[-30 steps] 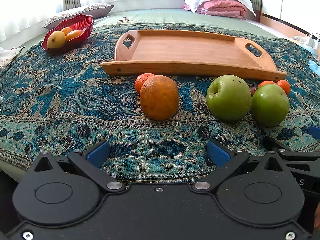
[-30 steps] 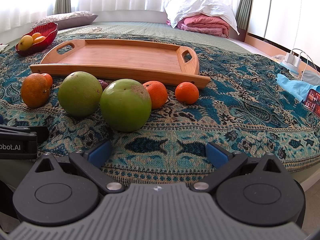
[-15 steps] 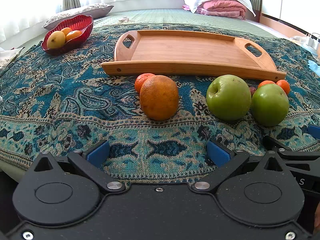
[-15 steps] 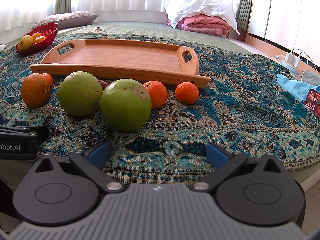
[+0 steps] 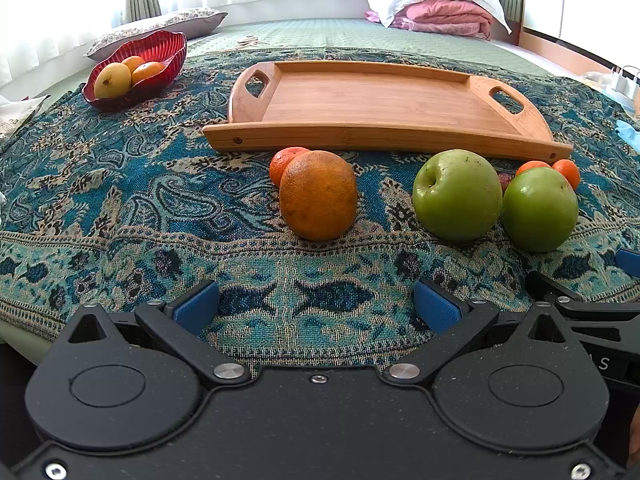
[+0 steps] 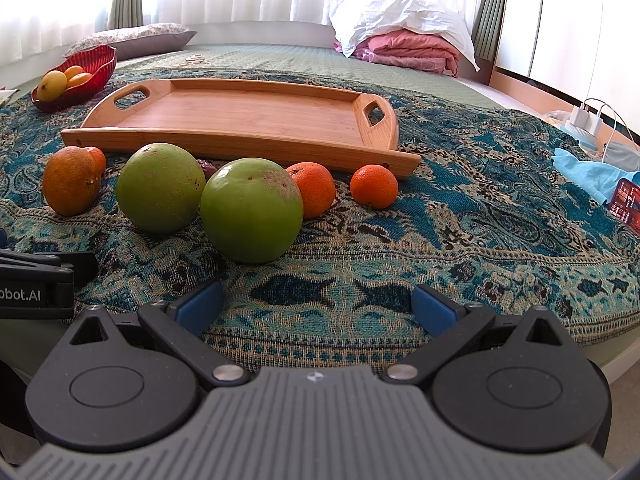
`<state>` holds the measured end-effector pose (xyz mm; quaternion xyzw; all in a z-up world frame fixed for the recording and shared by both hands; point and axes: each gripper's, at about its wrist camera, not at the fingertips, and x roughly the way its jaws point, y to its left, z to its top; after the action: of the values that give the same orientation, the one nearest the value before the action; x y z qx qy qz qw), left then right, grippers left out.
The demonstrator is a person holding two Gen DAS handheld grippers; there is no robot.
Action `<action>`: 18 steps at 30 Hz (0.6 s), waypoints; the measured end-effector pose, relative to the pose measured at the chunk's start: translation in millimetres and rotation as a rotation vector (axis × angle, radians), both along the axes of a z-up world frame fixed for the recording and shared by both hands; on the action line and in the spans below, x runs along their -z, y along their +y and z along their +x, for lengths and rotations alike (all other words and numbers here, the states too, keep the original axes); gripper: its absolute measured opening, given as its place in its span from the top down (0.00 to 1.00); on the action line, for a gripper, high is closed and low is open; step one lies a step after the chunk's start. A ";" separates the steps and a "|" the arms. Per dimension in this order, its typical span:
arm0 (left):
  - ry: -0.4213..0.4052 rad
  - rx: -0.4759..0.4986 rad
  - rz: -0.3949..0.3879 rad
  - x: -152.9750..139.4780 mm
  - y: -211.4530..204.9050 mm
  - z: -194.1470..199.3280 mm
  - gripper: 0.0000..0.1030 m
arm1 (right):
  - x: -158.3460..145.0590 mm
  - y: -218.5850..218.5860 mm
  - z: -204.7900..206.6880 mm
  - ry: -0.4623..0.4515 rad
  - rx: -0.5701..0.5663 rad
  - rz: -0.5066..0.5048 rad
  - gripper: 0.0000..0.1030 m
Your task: Organize fruits
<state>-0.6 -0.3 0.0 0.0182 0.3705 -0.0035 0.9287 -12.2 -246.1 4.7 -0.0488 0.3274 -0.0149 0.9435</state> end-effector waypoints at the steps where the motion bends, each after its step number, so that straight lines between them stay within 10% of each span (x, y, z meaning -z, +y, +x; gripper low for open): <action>1: 0.000 0.000 0.000 0.0 0.0 0.0 0.00 | 0.1 0.0 0.1 0.000 0.000 0.000 0.00; 18: -0.001 -0.001 -0.004 -1.9 0.3 1.3 0.00 | -0.2 -1.2 0.2 0.001 -0.004 0.003 0.00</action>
<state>0.8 0.0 1.9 0.0163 0.3698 -0.0038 0.9289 -12.0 -247.3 4.9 -0.0480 0.3276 -0.0128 0.9435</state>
